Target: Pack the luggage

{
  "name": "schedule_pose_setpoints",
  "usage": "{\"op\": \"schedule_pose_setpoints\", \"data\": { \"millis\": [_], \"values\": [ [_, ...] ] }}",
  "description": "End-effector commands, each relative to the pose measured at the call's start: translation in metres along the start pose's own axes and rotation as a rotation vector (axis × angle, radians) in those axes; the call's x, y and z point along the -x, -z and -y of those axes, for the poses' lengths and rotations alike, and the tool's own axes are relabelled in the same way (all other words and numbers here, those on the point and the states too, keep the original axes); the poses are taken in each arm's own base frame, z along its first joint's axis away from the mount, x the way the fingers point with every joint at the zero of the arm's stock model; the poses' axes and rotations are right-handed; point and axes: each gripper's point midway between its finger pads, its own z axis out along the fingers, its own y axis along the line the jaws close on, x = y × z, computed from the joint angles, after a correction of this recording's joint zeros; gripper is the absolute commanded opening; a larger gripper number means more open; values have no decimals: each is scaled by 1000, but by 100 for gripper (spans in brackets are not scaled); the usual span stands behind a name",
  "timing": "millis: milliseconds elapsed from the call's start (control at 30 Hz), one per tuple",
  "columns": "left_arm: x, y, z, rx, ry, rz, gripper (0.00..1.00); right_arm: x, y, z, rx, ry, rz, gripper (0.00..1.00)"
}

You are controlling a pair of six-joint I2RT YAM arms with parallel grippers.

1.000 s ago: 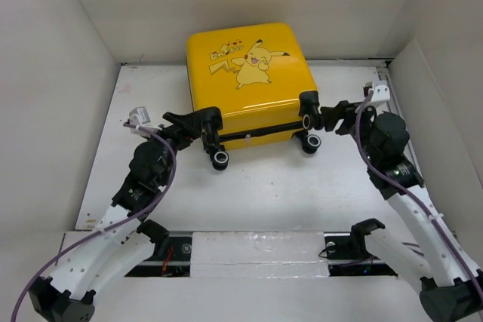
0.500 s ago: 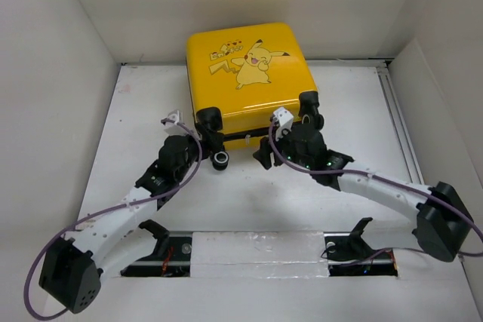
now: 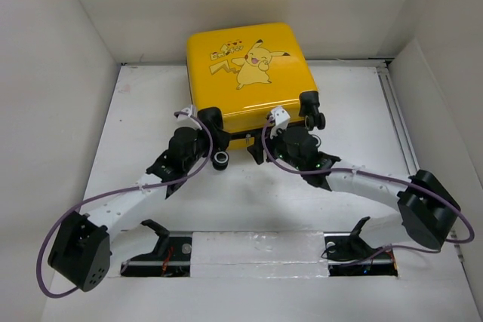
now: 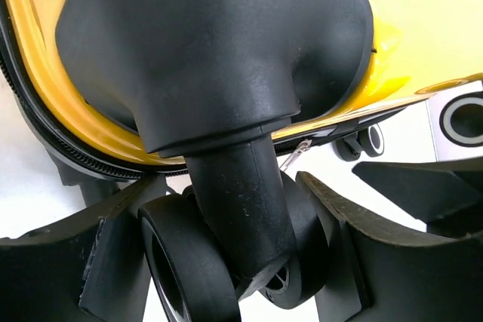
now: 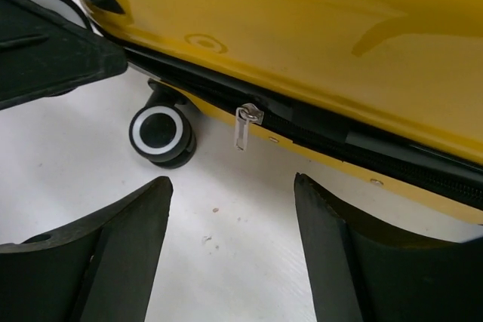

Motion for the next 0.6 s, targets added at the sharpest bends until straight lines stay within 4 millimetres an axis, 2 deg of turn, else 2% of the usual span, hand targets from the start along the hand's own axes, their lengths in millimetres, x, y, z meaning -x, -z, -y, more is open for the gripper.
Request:
{"op": "schedule_pose_setpoints", "data": {
  "millis": [0,100,133,200,233,267,300,333,367,467,567],
  "values": [
    [36,0,50,-176,-9,84,0,11,-4,8,-41,-31,88,73],
    [38,3,67,-253,5,73,0,14,-4,23,-70,-55,114,73],
    [33,2,73,-285,10,48,0,14,-2,26,-67,-57,119,73],
    [25,1,93,-329,-2,21,0,12,0,30,-76,-59,120,73],
    [31,1,104,-327,-2,51,0,13,0,32,-88,-60,123,73],
    [16,3,120,-349,-28,24,0,7,1,38,-101,-70,112,73],
    [13,4,128,-353,-41,22,0,3,4,39,-102,-70,108,73],
    [11,4,133,-355,-45,15,0,4,7,45,-122,-74,115,73],
    [11,7,141,-376,-46,12,0,-3,11,54,-147,-86,106,73],
    [11,12,158,-452,-7,-14,0,0,21,68,-169,-97,132,71],
    [-7,14,166,-464,-18,-50,0,-3,27,81,-194,-106,137,70]
  ]
}}
